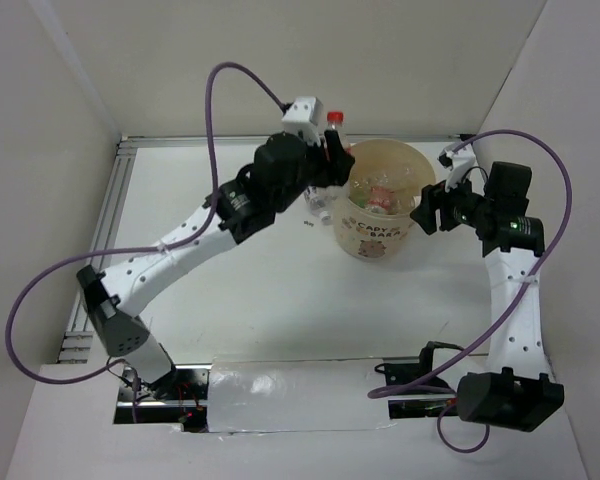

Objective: Put the plastic bottles in the bin

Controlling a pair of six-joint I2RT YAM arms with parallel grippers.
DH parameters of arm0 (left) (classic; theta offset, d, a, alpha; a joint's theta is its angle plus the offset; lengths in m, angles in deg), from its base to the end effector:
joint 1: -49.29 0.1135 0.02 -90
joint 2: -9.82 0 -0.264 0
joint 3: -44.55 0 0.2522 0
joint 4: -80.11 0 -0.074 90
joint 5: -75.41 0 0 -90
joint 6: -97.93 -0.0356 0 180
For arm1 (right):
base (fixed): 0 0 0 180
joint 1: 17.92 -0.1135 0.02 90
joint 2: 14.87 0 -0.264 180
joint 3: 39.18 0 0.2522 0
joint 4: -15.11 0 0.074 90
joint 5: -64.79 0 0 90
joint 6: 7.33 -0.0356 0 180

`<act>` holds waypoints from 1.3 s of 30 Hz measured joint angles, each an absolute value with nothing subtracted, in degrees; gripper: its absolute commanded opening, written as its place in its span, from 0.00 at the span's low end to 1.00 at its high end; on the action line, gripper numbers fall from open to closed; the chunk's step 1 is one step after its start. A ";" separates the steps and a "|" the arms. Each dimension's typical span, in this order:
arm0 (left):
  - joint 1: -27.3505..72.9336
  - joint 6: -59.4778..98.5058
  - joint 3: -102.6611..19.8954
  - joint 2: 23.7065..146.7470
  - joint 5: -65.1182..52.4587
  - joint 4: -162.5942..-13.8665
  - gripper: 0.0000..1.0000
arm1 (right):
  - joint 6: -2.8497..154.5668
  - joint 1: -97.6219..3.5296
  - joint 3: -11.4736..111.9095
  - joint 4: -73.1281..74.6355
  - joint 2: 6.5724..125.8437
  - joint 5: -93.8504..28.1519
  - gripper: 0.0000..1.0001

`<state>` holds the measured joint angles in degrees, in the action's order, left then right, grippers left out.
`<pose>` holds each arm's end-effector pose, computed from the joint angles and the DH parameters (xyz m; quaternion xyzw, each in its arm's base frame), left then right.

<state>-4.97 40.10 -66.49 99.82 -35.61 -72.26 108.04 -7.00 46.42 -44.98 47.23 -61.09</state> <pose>0.2218 -0.2863 0.4557 0.0215 0.7437 -0.3487 0.5700 0.2105 -0.0194 0.3861 -0.2442 0.8257 0.1283 0.4920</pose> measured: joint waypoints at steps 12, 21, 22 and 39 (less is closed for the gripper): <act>2.62 39.62 -95.67 132.10 -22.91 -77.48 1.00 | 106.31 -4.47 42.09 -44.85 44.04 -59.75 0.94; 4.78 39.68 -95.27 132.27 -18.71 -76.98 1.00 | 105.15 -4.36 38.46 -44.61 41.35 -58.42 0.98; 5.50 39.64 -94.46 131.25 -18.80 -77.35 1.00 | 105.00 -4.25 38.18 -44.54 41.31 -58.40 0.98; 19.84 48.64 -93.90 138.74 -30.30 -67.60 0.91 | 103.73 -3.35 36.03 -44.15 41.70 -57.37 0.98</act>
